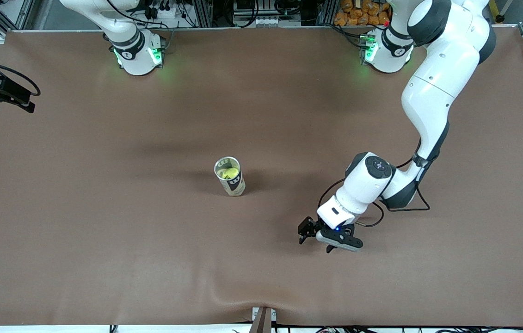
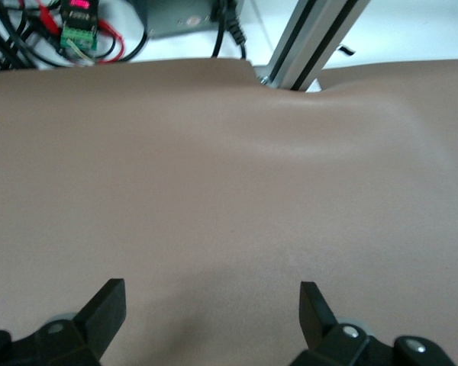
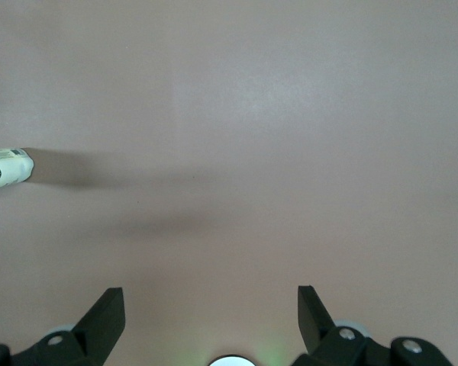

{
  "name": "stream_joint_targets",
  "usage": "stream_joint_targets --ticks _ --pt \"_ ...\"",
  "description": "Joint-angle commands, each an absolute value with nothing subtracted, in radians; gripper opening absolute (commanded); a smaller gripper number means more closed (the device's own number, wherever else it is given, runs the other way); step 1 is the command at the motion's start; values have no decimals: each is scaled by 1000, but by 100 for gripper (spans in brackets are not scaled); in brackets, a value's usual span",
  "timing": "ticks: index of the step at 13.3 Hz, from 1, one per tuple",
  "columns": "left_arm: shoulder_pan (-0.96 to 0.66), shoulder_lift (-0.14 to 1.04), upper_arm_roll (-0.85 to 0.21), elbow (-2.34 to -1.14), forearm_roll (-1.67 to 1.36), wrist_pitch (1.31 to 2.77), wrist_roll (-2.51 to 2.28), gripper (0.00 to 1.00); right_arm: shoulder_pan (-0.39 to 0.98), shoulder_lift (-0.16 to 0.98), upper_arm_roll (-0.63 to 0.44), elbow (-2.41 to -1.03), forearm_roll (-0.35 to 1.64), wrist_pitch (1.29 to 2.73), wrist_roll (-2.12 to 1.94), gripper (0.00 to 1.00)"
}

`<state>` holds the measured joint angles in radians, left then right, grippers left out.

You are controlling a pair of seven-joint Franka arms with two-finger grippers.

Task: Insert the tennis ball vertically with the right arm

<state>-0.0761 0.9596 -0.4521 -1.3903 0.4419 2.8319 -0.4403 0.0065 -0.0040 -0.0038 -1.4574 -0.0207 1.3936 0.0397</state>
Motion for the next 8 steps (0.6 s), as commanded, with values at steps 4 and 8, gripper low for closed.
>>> stream_joint_targets --ticks 4,8 --pt "-89 850 -449 -1358 335 2496 -477 100 -2 6 0 -1433 -8 1376 40 100" --pt "-72 703 -446 -1351 227 2260 -472 100 -2 6 0 -1433 -8 1376 40 100"
